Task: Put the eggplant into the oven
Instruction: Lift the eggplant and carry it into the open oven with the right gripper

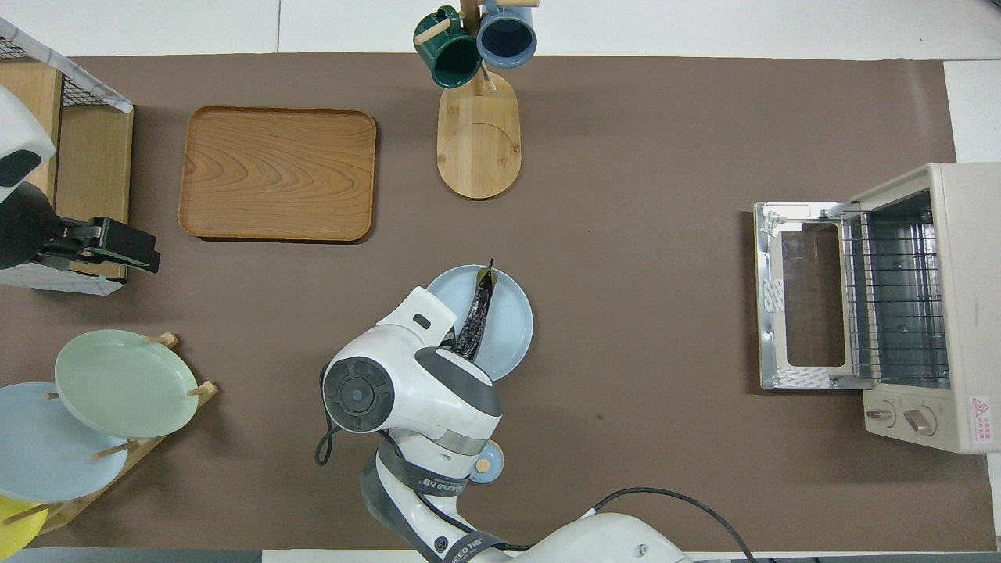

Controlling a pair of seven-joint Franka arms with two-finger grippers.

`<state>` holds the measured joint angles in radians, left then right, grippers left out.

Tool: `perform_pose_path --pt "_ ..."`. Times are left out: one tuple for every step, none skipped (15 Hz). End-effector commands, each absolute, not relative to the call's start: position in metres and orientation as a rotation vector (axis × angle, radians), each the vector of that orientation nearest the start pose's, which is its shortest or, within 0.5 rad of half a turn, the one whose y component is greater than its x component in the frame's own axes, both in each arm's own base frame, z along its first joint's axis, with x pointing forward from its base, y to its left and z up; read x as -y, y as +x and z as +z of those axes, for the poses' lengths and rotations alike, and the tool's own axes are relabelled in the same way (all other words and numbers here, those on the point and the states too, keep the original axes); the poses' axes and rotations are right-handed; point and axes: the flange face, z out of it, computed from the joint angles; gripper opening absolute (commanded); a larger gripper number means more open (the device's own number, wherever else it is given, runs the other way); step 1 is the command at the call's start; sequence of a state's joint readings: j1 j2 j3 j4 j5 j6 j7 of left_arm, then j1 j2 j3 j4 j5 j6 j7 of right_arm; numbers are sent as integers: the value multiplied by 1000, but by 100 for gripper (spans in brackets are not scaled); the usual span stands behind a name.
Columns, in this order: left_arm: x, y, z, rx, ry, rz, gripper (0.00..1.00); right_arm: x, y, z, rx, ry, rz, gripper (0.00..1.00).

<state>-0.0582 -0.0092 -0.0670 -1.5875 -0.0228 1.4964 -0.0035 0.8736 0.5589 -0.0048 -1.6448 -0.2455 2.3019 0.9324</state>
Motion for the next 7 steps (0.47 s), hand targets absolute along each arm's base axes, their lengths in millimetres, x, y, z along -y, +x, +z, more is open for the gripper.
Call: perform_pose_path --pt "66 537 625 -202 -3129 115 100 -521 459 318 229 -3273 -363 0" --pt "66 536 626 -200 -3129 115 100 -515 464 332 277 -3305 -363 0" --pt "67 536 624 -204 -3128 123 100 -505 469 349 318 -3318 -355 0" --pt "67 536 624 -202 -3129 123 100 -489 478 361 318 -3339 -339 0" --pt "66 535 625 -200 -3129 120 100 -469 492 374 278 -3360 -323 0" --pt "64 535 626 -195 -3129 115 100 -444 506 391 239 -3365 -322 0" --pt "61 533 627 -185 -3130 113 100 -418 517 400 229 -3377 -300 0"
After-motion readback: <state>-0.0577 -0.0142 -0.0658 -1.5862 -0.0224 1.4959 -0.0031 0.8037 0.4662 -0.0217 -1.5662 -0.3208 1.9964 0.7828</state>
